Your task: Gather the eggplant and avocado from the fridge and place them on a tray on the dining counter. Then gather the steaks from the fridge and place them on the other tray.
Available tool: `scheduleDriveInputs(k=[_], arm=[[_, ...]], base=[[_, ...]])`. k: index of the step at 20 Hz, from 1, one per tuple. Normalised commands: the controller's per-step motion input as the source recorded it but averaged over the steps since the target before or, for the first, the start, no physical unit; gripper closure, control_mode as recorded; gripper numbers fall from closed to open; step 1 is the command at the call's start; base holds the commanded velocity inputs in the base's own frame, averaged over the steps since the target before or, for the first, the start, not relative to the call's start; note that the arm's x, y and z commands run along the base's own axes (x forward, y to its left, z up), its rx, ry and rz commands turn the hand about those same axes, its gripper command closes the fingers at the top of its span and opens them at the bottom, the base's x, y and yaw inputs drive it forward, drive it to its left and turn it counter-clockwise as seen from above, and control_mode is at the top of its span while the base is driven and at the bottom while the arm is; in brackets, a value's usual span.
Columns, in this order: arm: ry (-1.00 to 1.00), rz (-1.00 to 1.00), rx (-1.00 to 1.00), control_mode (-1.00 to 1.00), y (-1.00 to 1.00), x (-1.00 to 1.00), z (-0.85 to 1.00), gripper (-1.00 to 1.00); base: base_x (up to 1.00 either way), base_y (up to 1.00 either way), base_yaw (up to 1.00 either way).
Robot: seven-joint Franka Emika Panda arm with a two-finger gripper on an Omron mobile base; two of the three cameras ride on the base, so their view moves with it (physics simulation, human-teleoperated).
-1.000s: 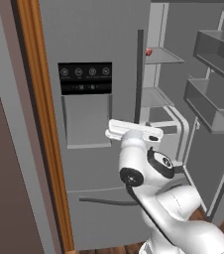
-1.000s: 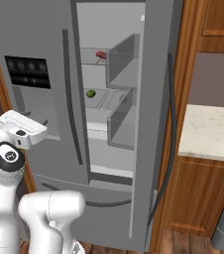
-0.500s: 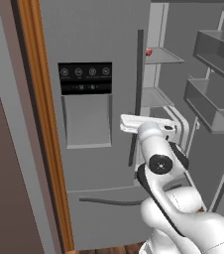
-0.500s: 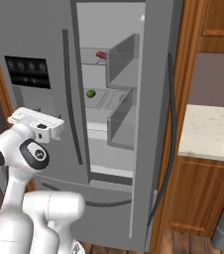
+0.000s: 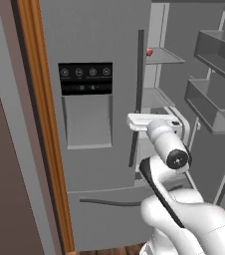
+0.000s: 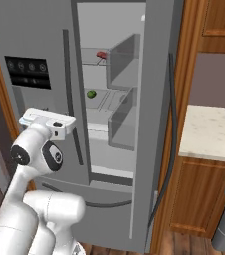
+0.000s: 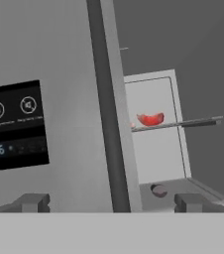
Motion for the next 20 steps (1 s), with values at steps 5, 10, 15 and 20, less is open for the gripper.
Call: scheduleDriveInputs(k=[5, 10, 15, 20], arm=[[0.00, 0.00, 0.00, -1.00, -0.09, 0.34, 0.00, -1.00], [0.00, 0.00, 0.00, -1.00, -0.03, 0.26, 0.00, -1.00], [0.00, 0.00, 0.00, -1.00, 0.00, 0.37, 0.00, -1.00], [0.00, 0.00, 0.00, -1.00, 0.00, 0.38, 0.00, -1.00]], base=[[0.00, 0.00, 0.00], [0.00, 0.00, 0.00], [0.00, 0.00, 0.00], [0.00, 0.00, 0.00]])
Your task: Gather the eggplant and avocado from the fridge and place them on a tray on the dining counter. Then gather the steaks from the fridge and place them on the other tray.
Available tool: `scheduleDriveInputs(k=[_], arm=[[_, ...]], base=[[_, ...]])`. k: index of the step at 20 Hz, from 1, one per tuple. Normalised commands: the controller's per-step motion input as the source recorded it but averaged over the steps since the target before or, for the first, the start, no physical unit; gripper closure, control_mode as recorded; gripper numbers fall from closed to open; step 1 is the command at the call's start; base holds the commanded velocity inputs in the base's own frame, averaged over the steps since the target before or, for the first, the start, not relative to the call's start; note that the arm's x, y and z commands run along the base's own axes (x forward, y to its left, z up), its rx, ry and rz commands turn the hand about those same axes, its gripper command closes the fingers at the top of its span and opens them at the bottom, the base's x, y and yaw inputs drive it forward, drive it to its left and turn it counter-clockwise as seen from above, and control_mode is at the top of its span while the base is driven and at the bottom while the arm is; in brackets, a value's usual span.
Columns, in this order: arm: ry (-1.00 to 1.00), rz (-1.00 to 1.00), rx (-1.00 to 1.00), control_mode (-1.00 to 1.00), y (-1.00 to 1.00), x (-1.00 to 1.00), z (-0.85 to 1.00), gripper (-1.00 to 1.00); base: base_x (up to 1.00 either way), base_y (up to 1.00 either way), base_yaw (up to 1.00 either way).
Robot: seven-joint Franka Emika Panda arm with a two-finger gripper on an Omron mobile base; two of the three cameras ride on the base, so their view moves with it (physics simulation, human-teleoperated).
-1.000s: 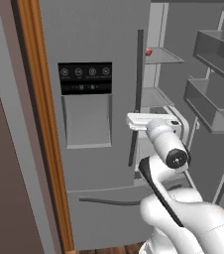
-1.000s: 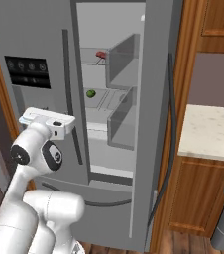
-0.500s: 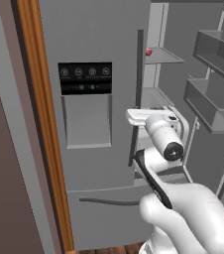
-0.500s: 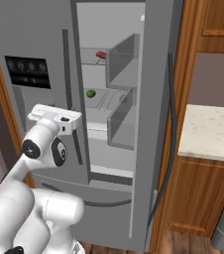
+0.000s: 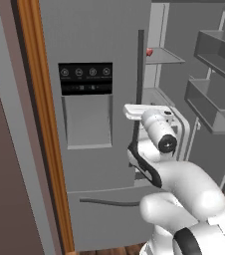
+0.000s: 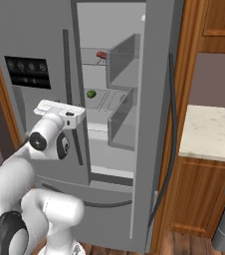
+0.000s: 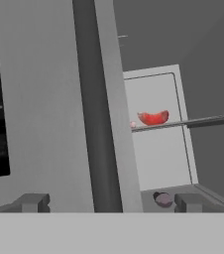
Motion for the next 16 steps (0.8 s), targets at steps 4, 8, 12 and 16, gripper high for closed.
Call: scheduleDriveInputs(k=[4, 8, 12, 16], arm=[[0.00, 0.00, 0.00, -1.00, 0.00, 0.35, 0.00, -1.00], [0.00, 0.00, 0.00, -1.00, 0.00, 0.32, 0.00, -1.00], [0.00, 0.00, 0.00, -1.00, 0.00, 0.21, 0.00, -1.00], [0.00, 0.00, 0.00, -1.00, 0.00, 0.02, 0.00, 1.00]], base=[[0.00, 0.00, 0.00], [0.00, 0.00, 0.00], [0.00, 0.00, 0.00], [0.00, 0.00, 0.00]])
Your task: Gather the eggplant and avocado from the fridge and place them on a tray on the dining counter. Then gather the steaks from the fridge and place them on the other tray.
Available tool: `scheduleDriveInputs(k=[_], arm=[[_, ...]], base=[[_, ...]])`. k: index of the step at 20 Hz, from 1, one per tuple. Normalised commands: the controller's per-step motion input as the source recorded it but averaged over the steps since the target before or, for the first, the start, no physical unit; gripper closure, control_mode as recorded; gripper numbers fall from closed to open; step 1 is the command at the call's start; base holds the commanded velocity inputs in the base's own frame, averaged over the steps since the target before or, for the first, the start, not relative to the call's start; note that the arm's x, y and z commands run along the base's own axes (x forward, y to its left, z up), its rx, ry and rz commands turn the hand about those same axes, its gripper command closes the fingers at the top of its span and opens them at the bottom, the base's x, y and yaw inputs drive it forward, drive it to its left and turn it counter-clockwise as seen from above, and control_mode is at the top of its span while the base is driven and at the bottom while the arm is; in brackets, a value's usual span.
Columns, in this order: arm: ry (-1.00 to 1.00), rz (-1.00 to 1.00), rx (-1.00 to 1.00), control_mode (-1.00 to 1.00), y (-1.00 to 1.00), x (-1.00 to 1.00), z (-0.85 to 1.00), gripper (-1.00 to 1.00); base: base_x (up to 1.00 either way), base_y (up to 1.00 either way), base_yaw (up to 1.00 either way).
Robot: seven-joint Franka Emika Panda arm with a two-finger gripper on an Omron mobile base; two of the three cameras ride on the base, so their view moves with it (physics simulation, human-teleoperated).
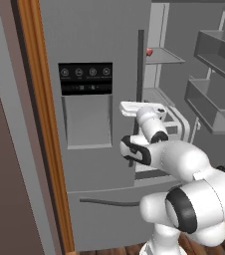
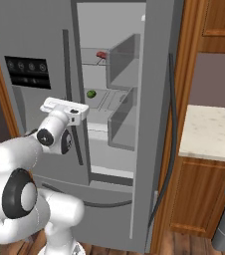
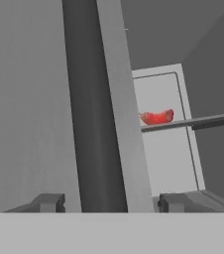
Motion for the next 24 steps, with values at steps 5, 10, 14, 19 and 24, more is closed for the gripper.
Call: scheduleDriveInputs(k=[5, 10, 14, 19, 24], arm=[[0.00, 0.00, 0.00, -1.00, 0.00, 0.00, 0.00, 1.00], [0.00, 0.00, 0.00, -1.00, 0.02, -0.05, 0.00, 1.00], [0.07, 0.03, 0.00, -1.00, 0.26, -0.25, 0.00, 1.00], [0.13, 0.07, -0.01, -1.00, 0.44, -0.49, 0.00, 1.00], [0.16, 0.07, -0.02, -1.00, 0.51, -0.57, 0.00, 1.00]], base=[[0.00, 0.00, 0.00], [0.00, 0.00, 0.00], [0.00, 0.00, 0.00], [0.00, 0.00, 0.00], [0.00, 0.00, 0.00]])
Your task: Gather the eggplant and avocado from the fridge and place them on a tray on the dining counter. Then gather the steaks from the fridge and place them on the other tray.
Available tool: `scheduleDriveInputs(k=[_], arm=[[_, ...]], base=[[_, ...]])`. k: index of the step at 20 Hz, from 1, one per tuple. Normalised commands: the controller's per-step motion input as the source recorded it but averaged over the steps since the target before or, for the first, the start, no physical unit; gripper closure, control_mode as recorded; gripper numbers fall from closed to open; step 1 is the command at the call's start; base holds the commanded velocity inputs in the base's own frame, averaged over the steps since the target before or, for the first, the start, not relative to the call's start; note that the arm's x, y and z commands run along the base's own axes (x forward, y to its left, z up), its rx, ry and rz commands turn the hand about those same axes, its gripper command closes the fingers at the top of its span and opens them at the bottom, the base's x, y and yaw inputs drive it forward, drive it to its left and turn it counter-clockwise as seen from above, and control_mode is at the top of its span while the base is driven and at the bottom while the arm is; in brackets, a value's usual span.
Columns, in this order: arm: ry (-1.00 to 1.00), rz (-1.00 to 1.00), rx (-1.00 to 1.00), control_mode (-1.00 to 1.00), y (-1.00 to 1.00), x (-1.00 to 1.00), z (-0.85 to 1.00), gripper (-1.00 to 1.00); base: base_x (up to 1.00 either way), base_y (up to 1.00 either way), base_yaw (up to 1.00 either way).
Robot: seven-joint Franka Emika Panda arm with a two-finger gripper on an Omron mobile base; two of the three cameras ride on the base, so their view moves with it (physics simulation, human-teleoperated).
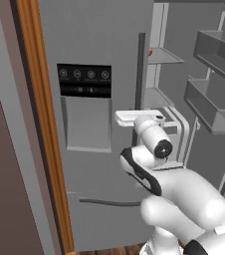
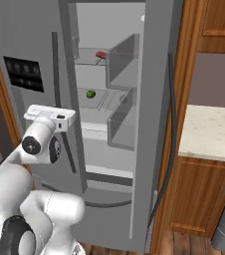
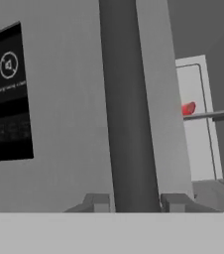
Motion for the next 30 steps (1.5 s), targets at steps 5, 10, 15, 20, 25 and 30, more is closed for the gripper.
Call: scheduleDriveInputs(k=[5, 10, 15, 20, 25, 30], arm=[[0.17, 0.05, -0.03, -1.00, 0.59, -0.59, 0.00, 1.00], [0.15, 0.05, -0.05, -1.00, 0.66, -0.57, 0.00, 1.00], [0.06, 0.06, -0.05, -1.00, 0.73, -0.47, -0.02, 1.00], [0.01, 0.06, -0.04, -1.00, 0.75, -0.41, -0.03, 1.00], [0.00, 0.05, -0.04, -1.00, 0.77, -0.36, -0.01, 1.00], [0.00, 0.04, -0.04, -1.00, 0.70, -0.30, 0.00, 1.00]], base=[[0.00, 0.00, 0.00], [0.00, 0.00, 0.00], [0.00, 0.00, 0.00], [0.00, 0.00, 0.00], [0.00, 0.00, 0.00], [0.00, 0.00, 0.00]])
